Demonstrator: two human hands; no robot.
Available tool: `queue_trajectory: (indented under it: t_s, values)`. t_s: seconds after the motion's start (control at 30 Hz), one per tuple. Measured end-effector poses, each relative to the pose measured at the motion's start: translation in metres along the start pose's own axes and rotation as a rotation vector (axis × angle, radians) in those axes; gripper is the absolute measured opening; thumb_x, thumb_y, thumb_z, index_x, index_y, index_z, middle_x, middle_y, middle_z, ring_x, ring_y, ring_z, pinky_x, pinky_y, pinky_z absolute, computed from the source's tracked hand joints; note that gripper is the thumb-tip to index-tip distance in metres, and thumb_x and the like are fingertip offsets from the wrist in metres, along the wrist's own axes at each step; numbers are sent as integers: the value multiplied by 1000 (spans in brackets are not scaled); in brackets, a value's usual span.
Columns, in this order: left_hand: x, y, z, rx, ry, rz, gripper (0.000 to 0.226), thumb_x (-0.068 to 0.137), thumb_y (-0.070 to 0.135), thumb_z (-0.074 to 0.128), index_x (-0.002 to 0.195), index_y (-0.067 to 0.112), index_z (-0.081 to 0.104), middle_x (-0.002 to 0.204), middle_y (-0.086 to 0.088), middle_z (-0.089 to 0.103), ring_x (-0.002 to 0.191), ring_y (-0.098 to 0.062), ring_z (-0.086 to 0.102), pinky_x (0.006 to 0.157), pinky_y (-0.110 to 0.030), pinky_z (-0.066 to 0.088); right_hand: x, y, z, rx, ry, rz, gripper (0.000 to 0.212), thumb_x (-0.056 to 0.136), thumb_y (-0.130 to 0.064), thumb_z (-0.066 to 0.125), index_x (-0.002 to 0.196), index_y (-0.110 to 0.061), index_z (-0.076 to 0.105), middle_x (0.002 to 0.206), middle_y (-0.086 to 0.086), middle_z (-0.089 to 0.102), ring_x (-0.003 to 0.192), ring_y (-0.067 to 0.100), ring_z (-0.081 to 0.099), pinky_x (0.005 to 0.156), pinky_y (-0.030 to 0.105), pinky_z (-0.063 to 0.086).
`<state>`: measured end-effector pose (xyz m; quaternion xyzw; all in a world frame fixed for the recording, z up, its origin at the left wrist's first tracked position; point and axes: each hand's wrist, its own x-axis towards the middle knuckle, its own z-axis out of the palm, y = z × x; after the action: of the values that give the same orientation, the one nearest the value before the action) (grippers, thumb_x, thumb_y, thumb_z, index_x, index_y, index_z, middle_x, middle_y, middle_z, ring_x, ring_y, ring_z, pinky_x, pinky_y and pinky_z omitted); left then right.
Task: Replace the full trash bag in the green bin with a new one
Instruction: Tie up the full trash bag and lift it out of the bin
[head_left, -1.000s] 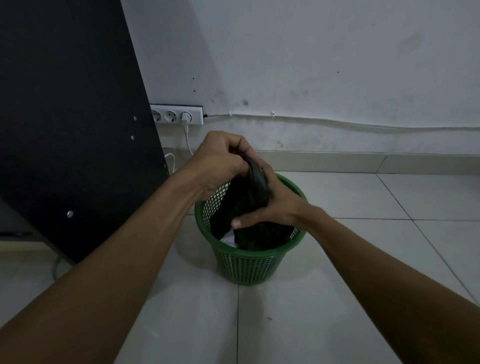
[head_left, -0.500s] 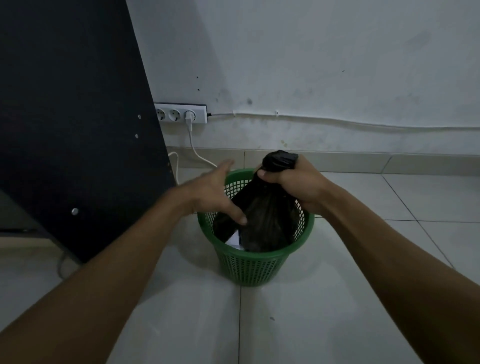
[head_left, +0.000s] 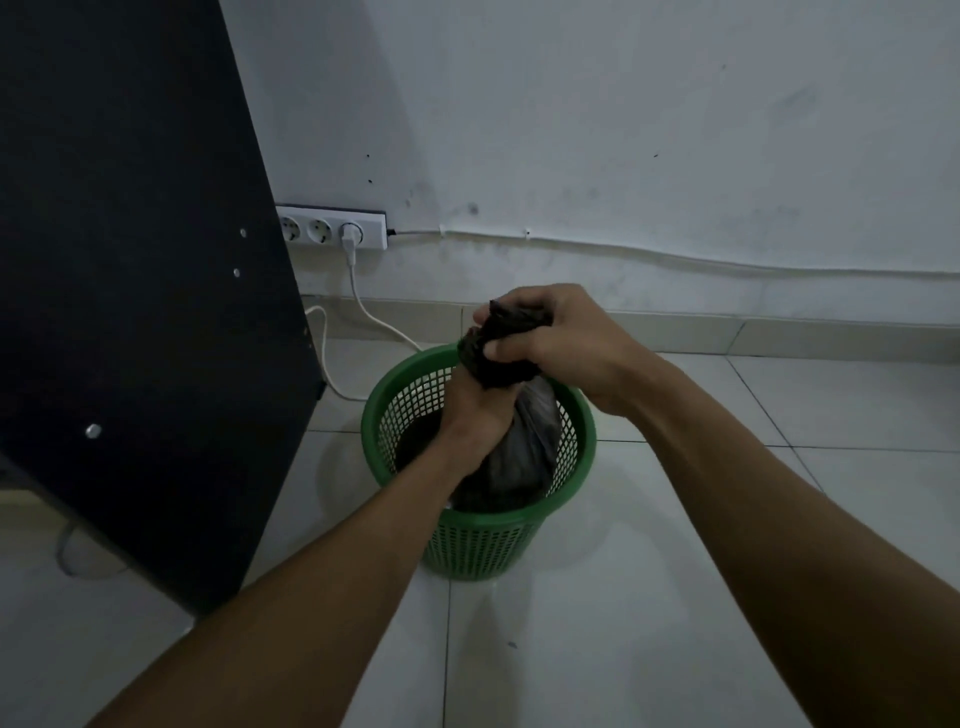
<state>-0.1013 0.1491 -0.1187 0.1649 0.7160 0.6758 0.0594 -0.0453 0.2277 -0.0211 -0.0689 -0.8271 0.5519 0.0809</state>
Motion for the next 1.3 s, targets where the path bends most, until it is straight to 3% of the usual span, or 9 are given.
queue_trajectory:
  t_s: [0.13, 0.3, 0.47, 0.6, 0.77, 0.93, 1.03, 1.17, 1.3]
  values:
    - [6, -4, -12, 11, 46, -105, 28, 93, 14, 56, 119, 20, 62, 115, -5, 66, 107, -22, 61, 94, -41, 51, -4, 17, -19, -82, 132, 83, 58, 65, 9, 59, 118, -12, 62, 90, 9, 60, 75, 21, 61, 63, 33, 56]
    - [5, 4, -25, -49, 28, -240, 26, 97, 22, 53, 121, 13, 58, 114, -4, 63, 105, -21, 59, 93, -36, 48, -9, 73, -14, -457, 244, 479, 48, 82, -11, 61, 128, -6, 50, 122, 18, 56, 106, 34, 57, 90, 45, 53]
    - [-4, 9, -30, -23, -22, -275, 20, 97, 11, 52, 109, 4, 65, 102, -11, 67, 95, -23, 63, 83, -33, 51, -28, 85, -3, -574, 184, 539, 32, 82, -11, 58, 112, -8, 48, 103, 15, 53, 81, 34, 63, 62, 46, 60]
    - [-10, 15, -28, 27, -61, -263, 22, 94, 4, 52, 77, 9, 65, 82, -7, 65, 80, -21, 60, 75, -30, 50, -45, 65, -12, -616, -37, 718, 22, 82, -9, 66, 91, 2, 50, 75, 20, 68, 53, 28, 70, 50, 34, 59]
    - [-20, 24, -27, 74, -175, -238, 19, 90, -1, 52, 77, 4, 64, 80, -10, 63, 74, -18, 59, 68, -26, 48, -69, 54, -19, -715, -398, 978, 46, 83, -26, 72, 106, 8, 53, 76, 23, 69, 53, 26, 71, 47, 26, 56]
    - [-23, 37, -24, -36, -180, -327, 19, 87, -10, 42, 86, 0, 58, 77, -14, 61, 70, -30, 62, 74, -40, 56, -85, 48, -21, -721, -528, 1104, 54, 86, -43, 66, 104, 7, 56, 82, 21, 72, 59, 27, 72, 55, 26, 57]
    - [-28, 45, -17, -238, -115, -421, 21, 85, -14, 33, 86, -2, 50, 65, -10, 55, 48, -23, 52, 56, -37, 56, -91, 33, -23, -787, -481, 999, 59, 83, -44, 70, 109, 6, 55, 75, 17, 66, 63, 27, 69, 67, 31, 58]
    - [-32, 51, -17, -209, -134, -414, 18, 88, -5, 36, 97, -1, 50, 37, 5, 47, 35, -11, 34, 48, -25, 38, -79, 22, -33, -866, -158, 553, 67, 63, -42, 85, 111, -7, 53, 88, 10, 60, 81, 26, 66, 75, 39, 58]
    - [-30, 58, -26, -115, -217, -324, 23, 95, 17, 46, 77, 6, 53, 50, 0, 52, 32, -7, 30, 43, -20, 29, -70, 20, -25, -302, -218, 299, 75, 67, -19, 79, 134, -19, 46, 113, 3, 60, 102, 19, 58, 81, 28, 49]
